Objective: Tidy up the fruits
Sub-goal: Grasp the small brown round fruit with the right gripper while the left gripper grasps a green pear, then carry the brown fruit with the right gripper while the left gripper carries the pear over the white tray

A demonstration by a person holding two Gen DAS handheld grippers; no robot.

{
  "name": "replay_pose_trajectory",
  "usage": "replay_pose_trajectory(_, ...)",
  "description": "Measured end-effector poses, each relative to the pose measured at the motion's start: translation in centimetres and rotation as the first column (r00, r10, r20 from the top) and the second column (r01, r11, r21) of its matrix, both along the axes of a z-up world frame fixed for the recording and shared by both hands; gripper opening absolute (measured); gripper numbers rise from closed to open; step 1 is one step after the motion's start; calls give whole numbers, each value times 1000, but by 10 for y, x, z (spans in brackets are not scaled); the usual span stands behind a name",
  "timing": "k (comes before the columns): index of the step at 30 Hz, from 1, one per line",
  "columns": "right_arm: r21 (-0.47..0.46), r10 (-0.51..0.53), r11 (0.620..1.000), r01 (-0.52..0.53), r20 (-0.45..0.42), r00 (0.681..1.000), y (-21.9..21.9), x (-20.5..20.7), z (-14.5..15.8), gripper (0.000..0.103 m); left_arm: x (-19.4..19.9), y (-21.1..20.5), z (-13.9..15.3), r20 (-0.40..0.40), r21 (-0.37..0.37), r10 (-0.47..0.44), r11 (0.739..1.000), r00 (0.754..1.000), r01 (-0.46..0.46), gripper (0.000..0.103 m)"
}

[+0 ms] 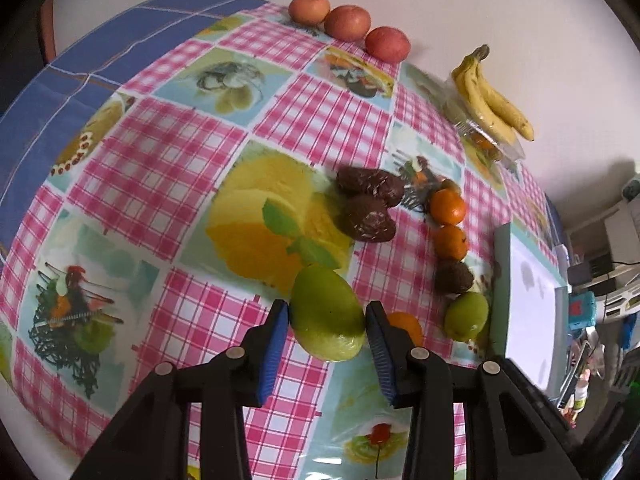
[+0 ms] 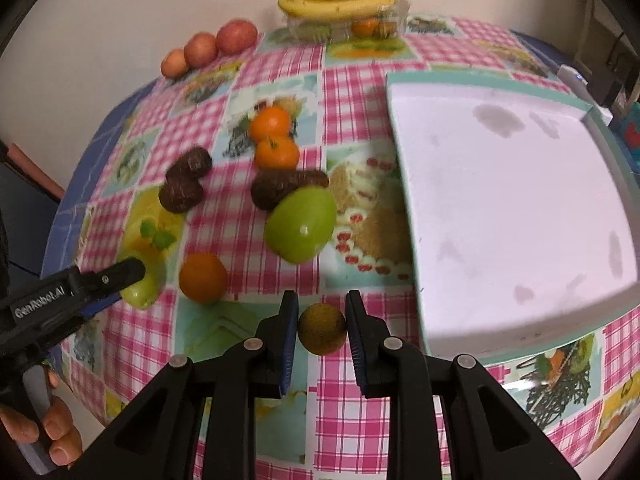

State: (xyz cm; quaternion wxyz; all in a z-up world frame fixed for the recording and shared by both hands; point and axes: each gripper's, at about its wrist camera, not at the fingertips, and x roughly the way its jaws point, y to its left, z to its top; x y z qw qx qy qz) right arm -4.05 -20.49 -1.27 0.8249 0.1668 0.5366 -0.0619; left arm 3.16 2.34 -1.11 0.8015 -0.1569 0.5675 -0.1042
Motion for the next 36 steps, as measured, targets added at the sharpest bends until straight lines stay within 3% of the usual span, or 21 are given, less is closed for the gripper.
replay_pose_trajectory(6, -26, -54, 998, 56, 74, 996, -13, 4, 26, 25, 4, -16, 12, 32, 4, -27, 1000, 999, 27, 42)
replay_pose_trajectory(13, -31, -171, 984, 174, 83, 982, -50, 22, 34, 25, 15, -39, 19, 65, 41, -66, 997, 996, 64, 42)
replay_pose_trajectory(21, -32, -295, 954, 299, 96, 951, -104, 29, 39, 25, 29, -95, 28, 101, 86, -182, 981, 978, 174, 42)
replay_pose_trajectory(25, -54, -392, 916, 396, 81, 917, -143, 23, 36, 25, 31, -135, 33, 123, 90, -268, 962, 956, 258, 42)
replay_pose_trajectory(29, -90, -455, 883, 460, 73, 887, -173, 18, 32, 25, 30, -183, 34, 144, 102, -369, 928, 918, 357, 42)
replay_pose_trajectory(36, -89, -505, 856, 510, 71, 860, -205, 20, 20, 25, 29, -251, 28, 160, 119, -490, 871, 857, 476, 42)
